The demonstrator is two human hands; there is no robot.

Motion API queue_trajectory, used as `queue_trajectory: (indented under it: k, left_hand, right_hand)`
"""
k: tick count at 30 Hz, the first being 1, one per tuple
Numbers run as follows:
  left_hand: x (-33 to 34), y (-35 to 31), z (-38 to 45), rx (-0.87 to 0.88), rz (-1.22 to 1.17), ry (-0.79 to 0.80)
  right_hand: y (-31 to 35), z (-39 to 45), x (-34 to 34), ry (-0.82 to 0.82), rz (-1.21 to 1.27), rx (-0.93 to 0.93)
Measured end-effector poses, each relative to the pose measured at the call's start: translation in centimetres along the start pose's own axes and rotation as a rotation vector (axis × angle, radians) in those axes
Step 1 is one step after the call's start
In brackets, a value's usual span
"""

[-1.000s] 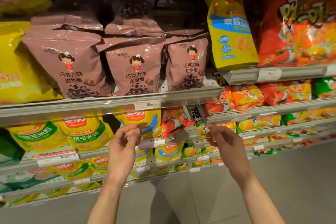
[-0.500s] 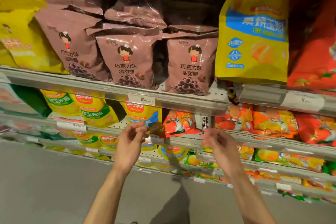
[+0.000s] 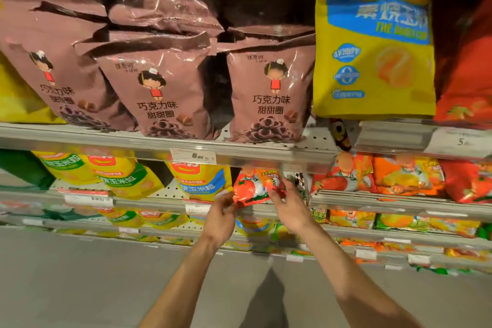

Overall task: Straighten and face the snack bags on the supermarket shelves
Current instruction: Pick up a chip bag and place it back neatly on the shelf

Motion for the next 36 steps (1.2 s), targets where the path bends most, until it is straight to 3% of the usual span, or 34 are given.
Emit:
queue_trajectory:
  k: [4, 10, 24, 31, 36]
  left_hand:
    - [0.2, -0.3, 0.8, -0.006, 0.046, 0.074]
    - [-0.4, -1.4, 0.7, -0.014, -0.103, 0.101]
    - [-3.6, -1.7, -0.6, -0.026, -0.194, 0.058]
    - [-2.3, -3.4, -2.7, -0.122, -0.069, 0.199]
    - [-1.1, -3.2, -4.2, -0.100, -0.057, 0.279]
  right_hand:
    - [-0.6, 1.2, 0.7, -0.007, 0.020, 0.087]
    - [-1.5, 1.7, 1.1, -0.024, 0.005, 0.193]
    - [-1.4, -1.7, 1.1, -0.109, 0.260, 0.092]
    - [-0.8, -6.0, -1.1, -0.097, 0.381, 0.043]
    - [-0.1, -9.4, -3.4, -0.018, 0.366, 0.005]
Point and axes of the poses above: each hand's wrist, its own z-axis towards the middle knuckle, its own x-axis out of the palm, y = z × x, the point moved 1 cm from there along z, towards the middle knuckle, and after that the axes turned 12 degrees about -x, right-handed, at the moved point
